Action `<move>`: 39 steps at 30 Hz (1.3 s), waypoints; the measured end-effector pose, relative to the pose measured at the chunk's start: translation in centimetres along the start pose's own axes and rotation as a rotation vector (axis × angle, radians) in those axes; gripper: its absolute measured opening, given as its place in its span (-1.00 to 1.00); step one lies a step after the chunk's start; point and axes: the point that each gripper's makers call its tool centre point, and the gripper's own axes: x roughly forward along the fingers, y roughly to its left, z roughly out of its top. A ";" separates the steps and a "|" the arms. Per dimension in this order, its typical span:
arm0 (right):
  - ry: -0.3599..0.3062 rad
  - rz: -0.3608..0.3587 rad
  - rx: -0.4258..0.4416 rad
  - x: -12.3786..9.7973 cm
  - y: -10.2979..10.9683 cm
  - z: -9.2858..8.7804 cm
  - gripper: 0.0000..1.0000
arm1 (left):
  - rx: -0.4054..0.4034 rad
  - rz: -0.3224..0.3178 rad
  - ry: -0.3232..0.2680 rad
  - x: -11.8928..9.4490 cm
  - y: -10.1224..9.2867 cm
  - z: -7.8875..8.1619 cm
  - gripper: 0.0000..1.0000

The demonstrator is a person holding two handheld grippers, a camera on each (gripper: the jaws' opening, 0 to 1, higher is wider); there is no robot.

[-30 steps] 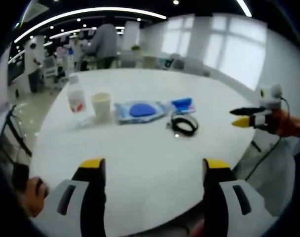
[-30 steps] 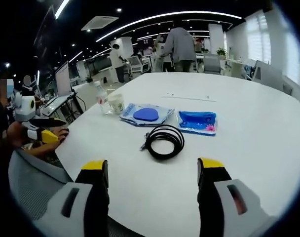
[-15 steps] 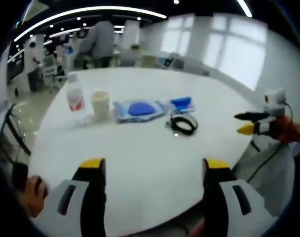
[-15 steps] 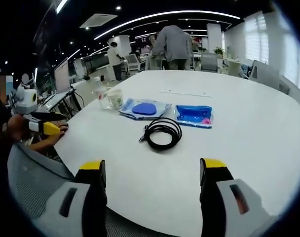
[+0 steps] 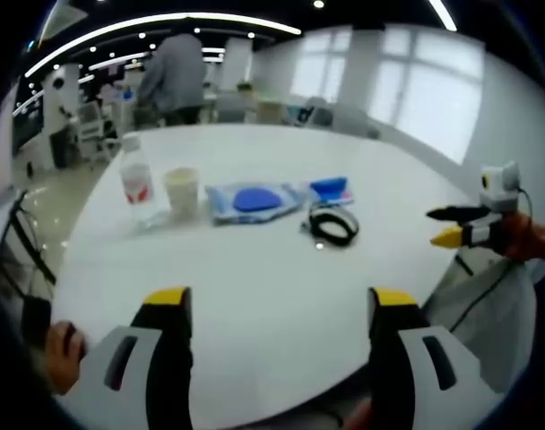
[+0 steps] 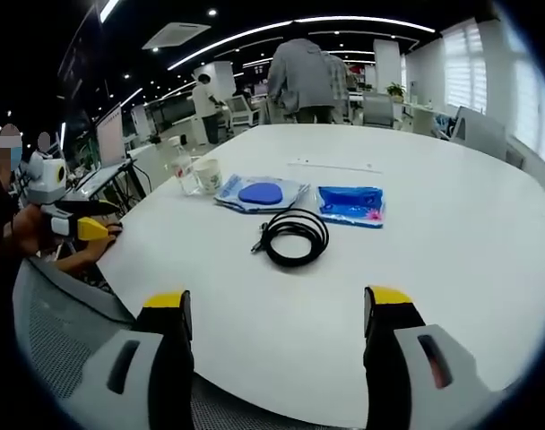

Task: Arrange the tabletop items into an orderly group along one side of the table until the central work area is clear of visible clutter.

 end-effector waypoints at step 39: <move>0.030 -0.003 0.007 0.2 -0.2 -0.7 0.58 | -0.027 0.012 -0.013 -0.1 0.3 0.2 0.53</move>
